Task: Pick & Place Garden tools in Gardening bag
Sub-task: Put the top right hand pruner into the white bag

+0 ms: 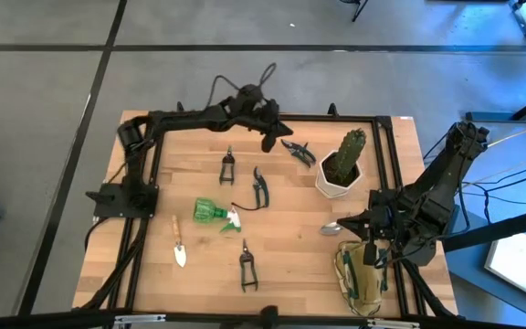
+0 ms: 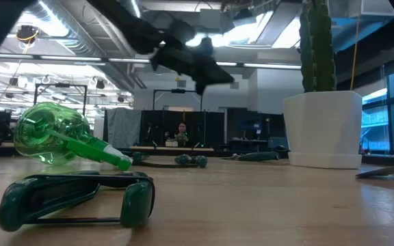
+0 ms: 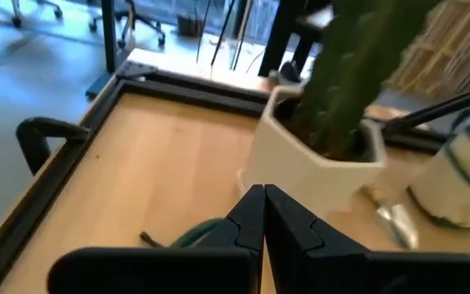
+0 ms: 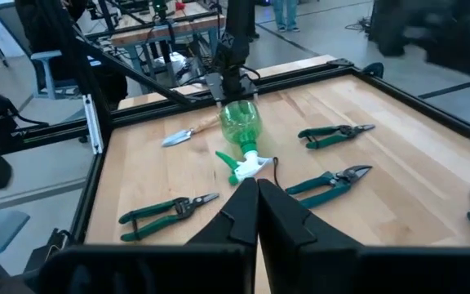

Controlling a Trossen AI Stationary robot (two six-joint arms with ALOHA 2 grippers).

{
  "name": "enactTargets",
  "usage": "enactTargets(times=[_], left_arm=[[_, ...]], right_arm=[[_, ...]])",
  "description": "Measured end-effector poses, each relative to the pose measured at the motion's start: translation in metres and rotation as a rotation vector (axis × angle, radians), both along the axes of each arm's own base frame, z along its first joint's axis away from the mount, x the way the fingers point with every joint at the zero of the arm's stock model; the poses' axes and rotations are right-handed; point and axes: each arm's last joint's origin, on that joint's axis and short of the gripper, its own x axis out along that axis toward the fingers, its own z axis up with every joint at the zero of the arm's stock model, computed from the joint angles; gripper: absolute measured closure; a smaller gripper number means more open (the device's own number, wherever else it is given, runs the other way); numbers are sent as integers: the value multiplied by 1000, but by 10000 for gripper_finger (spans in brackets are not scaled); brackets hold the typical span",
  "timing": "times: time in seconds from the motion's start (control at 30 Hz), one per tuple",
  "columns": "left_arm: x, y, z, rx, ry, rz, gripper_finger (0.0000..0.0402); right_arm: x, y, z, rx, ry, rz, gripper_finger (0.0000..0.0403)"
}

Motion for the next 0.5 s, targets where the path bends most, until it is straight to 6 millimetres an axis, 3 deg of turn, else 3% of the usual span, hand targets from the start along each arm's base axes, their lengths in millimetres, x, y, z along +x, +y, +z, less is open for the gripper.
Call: enactTargets(times=[0.2, 0.5], left_arm=[[29, 22, 8, 112, 96, -66, 396], [58, 26, 13, 446, 280, -183, 365]], right_arm=[[0, 0, 0, 3, -1, 0, 391], [1, 2, -3, 4, 8, -6, 391]])
